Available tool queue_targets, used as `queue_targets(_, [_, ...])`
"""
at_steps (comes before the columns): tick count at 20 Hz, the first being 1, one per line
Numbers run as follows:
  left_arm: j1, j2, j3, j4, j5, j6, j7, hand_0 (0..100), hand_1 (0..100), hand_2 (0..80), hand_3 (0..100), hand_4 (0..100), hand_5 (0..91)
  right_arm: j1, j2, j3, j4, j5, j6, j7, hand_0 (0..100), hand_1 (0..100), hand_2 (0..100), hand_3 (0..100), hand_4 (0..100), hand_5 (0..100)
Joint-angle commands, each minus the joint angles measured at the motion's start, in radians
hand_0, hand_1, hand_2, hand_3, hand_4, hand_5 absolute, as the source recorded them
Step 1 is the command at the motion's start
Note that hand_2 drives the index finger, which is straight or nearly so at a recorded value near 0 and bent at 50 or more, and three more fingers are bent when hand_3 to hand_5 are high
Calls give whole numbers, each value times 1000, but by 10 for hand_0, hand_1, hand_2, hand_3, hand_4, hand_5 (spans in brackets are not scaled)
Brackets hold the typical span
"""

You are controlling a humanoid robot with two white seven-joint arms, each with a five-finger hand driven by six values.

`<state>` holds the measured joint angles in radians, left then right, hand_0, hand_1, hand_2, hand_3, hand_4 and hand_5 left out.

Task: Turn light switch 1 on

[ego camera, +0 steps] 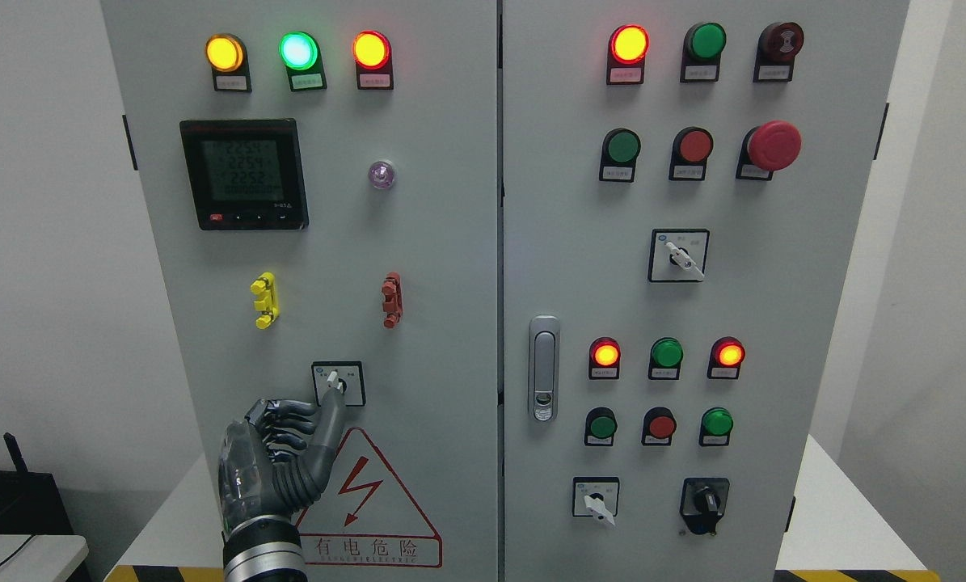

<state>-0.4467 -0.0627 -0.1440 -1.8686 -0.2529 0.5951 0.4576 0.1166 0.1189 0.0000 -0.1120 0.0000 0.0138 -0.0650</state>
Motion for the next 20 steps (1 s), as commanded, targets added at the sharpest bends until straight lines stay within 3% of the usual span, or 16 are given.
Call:
queue_targets(1, [-9, -5, 0, 19, 3, 5, -1, 151, 507, 552, 727, 751, 637, 0, -1, 17, 0, -25, 0, 1, 120, 389, 0, 0, 0, 0])
queue_targets(20, [-29, -6, -3, 17, 20, 6, -1, 160, 497, 583, 754, 765, 647, 0, -1, 17, 0, -25, 0, 1, 120, 389, 0, 0, 0, 0])
